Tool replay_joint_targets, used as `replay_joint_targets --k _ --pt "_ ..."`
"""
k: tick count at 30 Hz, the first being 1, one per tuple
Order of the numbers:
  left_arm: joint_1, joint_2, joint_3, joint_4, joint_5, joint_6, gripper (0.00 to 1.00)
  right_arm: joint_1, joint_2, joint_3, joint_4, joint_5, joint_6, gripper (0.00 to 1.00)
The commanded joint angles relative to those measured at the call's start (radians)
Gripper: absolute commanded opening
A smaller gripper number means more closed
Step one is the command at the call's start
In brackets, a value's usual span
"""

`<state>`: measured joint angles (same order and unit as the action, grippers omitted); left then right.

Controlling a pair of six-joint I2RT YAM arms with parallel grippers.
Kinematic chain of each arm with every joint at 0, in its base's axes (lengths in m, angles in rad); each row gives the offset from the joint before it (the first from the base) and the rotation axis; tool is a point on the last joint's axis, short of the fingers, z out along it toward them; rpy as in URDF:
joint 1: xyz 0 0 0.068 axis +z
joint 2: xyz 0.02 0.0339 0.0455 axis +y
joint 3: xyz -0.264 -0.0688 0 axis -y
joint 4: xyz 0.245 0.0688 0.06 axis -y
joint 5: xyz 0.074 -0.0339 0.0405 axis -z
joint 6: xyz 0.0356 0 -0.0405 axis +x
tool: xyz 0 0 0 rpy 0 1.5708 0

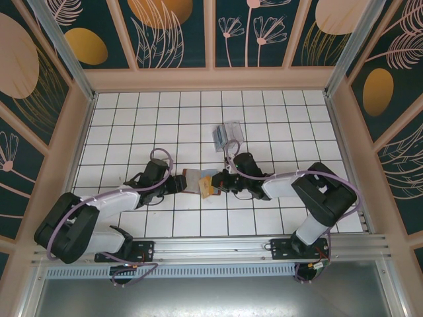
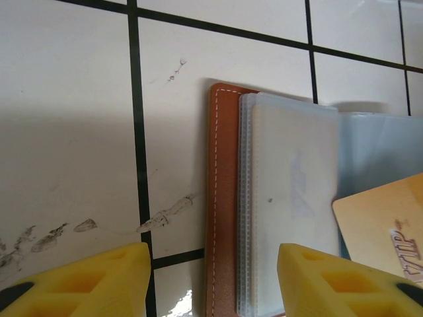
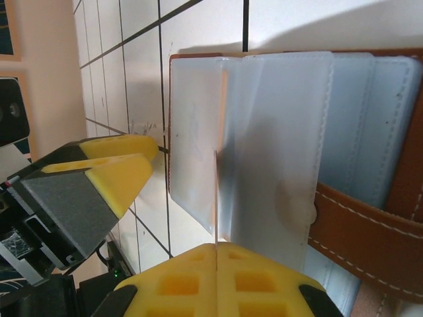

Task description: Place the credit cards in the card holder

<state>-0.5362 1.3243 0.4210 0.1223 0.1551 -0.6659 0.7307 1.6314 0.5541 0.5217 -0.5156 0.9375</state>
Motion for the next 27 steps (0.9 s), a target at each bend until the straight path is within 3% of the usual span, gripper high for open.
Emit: replay_joint_targets --k 1,8,17,27 --pt "-0.004 0.014 0.025 -0.016 -0.015 0.012 0.55 -0.018 0.014 -0.017 0.062 -0.023 -0.027 0.00" --pt "-0.003 0.058 0.012 0.015 -0.002 -0.012 0.50 -0.037 0.105 -0.019 0.134 -0.092 0.001 0.00" --pt "-0.003 0.074 0.019 0.019 0.008 -0.015 0.47 -0.085 0.062 -0.060 0.136 -0.080 0.017 0.00" --pt "-0.003 0.073 0.005 0.033 -0.002 -0.017 0.46 -0.056 0.120 -0.008 0.169 -0.120 0.011 0.00"
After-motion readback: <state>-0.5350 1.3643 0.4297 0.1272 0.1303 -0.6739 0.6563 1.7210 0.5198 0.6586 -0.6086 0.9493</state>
